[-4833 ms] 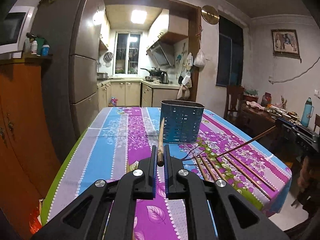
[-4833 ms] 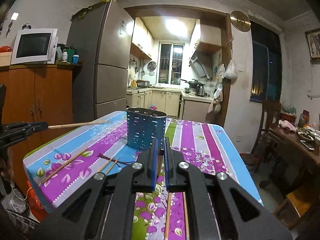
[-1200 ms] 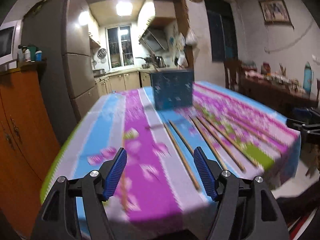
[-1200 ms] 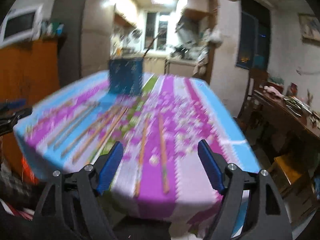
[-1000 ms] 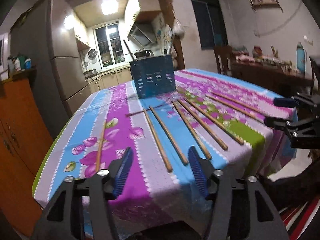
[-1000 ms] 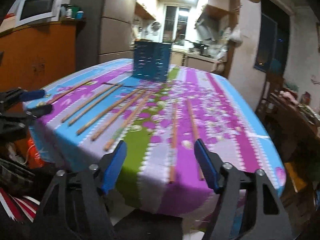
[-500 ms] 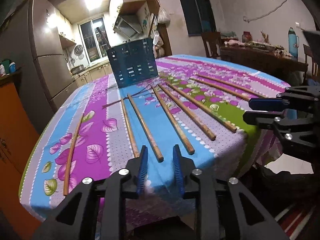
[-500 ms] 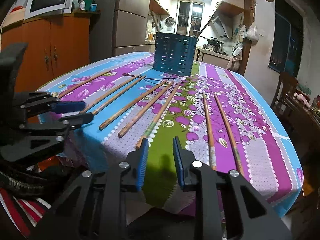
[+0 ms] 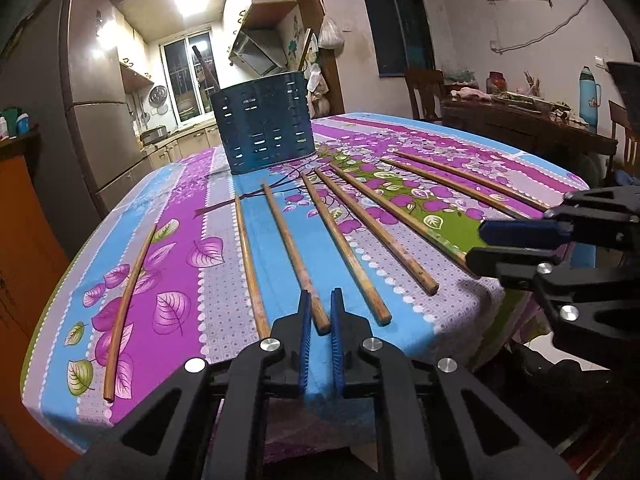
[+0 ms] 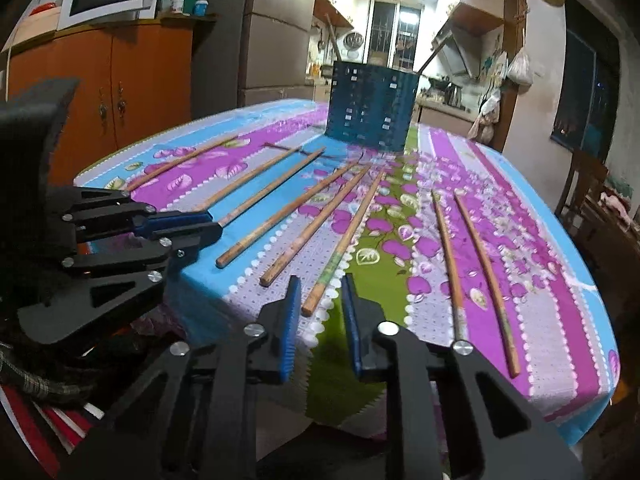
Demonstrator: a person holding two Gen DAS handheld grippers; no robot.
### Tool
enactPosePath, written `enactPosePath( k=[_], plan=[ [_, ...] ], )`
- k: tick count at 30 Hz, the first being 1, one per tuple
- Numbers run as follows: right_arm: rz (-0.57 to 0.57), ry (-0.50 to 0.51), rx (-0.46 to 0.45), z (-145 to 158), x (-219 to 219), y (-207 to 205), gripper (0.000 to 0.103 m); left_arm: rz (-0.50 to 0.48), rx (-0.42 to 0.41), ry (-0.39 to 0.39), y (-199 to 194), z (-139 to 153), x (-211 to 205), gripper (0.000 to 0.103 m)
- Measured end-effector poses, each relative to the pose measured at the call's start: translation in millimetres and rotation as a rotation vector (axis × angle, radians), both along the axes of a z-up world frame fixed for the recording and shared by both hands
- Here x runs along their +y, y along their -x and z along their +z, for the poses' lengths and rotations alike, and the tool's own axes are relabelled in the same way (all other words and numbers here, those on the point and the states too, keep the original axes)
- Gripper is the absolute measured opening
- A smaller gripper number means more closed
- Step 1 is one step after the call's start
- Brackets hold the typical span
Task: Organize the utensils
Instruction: 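Move both grippers back down to the remaining chopsticks on the table, then close the left gripper on a chopstick while the right gripper grasps another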
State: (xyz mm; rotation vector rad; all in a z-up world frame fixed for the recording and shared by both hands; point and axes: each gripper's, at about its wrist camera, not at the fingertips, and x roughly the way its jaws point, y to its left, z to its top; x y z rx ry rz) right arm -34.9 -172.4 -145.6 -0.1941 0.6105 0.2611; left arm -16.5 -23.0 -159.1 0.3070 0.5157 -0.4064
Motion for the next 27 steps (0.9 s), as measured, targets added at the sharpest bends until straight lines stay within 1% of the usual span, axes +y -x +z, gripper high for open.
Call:
enactPosePath(
  k=[1,3,4,8,13,15,17,21,25,27],
  plan=[
    [0.002,-0.003,0.023,-3,0,-3,0.017,-0.001,0.000,0.003,0,0,1,0.011],
    [-0.007,-0.009,0.022,-3,-1,-4,0.014,0.001,0.000,0.007,0,0,1,0.011],
    [-0.015,-0.005,0.023,-3,-1,-4,0.008,0.000,-0.001,0.005,0,0,1,0.011],
    [-0.053,-0.021,0.030,-3,-10,-5,0.008,0.007,-0.004,0.004,0,0,2,0.011],
    [-0.057,-0.011,0.023,-4,-8,-5,0.009,0.018,-0.007,0.006,-1,-1,1,0.012],
    [-0.059,-0.026,0.020,-5,-10,-5,0.009,0.022,-0.003,0.018,-2,-1,2,0.012],
    [-0.060,-0.047,0.015,-6,-12,-3,0.006,0.022,-0.008,0.027,-1,-2,2,0.011],
    [-0.084,-0.068,-0.005,-5,-15,-1,0.005,0.044,-0.015,0.041,-2,0,6,0.008],
    [-0.119,-0.092,-0.041,0,-21,2,0.005,0.060,-0.058,0.048,1,7,9,0.008],
    [-0.129,-0.095,-0.058,3,-23,4,0.005,0.062,-0.086,0.038,4,10,9,0.008]
  ],
)
